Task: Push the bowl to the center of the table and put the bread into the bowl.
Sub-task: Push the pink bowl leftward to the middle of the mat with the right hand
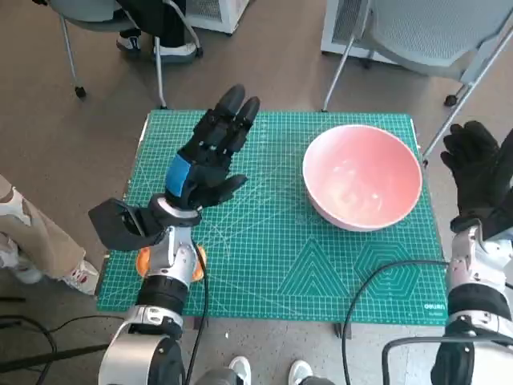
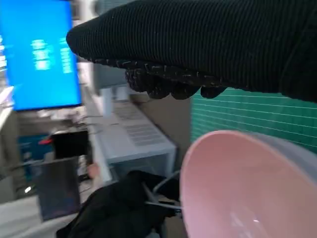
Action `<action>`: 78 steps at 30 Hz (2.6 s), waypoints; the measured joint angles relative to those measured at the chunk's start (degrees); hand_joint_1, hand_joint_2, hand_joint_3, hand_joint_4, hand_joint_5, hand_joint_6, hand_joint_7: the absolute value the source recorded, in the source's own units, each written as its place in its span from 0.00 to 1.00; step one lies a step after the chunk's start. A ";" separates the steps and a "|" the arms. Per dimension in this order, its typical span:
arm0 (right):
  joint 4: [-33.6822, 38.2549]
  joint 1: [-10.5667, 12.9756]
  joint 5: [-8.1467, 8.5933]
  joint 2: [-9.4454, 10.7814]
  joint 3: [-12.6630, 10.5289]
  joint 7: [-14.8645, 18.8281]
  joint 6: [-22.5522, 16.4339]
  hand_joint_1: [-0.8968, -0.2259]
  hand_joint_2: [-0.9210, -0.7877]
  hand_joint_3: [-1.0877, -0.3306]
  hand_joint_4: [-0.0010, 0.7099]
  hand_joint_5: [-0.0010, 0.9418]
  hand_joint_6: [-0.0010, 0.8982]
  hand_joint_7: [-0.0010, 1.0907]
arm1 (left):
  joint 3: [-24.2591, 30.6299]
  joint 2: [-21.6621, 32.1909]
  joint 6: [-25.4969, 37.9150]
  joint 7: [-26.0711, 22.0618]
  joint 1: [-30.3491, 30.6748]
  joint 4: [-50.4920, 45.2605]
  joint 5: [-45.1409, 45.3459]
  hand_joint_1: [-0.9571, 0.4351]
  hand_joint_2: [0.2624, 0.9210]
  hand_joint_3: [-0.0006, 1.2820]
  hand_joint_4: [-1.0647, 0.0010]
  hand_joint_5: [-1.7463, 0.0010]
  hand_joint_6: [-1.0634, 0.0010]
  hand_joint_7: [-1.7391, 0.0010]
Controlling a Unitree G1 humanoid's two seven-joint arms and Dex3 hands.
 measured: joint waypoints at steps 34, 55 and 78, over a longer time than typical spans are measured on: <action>0.09 0.28 -3.05 5.94 0.37 -1.61 1.10 0.41 0.00 0.45 0.31 0.02 0.26 0.18 | -0.04 0.46 -0.48 1.24 0.34 0.01 0.13 0.34 1.00 0.19 0.97 1.00 0.85 1.00; 0.03 -0.17 -4.66 11.09 2.15 -1.42 0.36 0.37 0.00 0.45 0.33 0.01 0.29 0.18 | 0.00 0.71 -0.44 1.13 0.34 0.11 0.10 0.34 1.00 0.19 0.97 1.00 0.85 1.00; 0.03 -1.85 -6.80 15.46 4.87 -1.60 -0.58 0.44 0.00 0.38 0.34 0.00 0.26 0.16 | 0.11 0.95 -0.33 0.81 0.37 0.11 0.05 0.34 1.00 0.19 0.98 1.00 0.85 1.00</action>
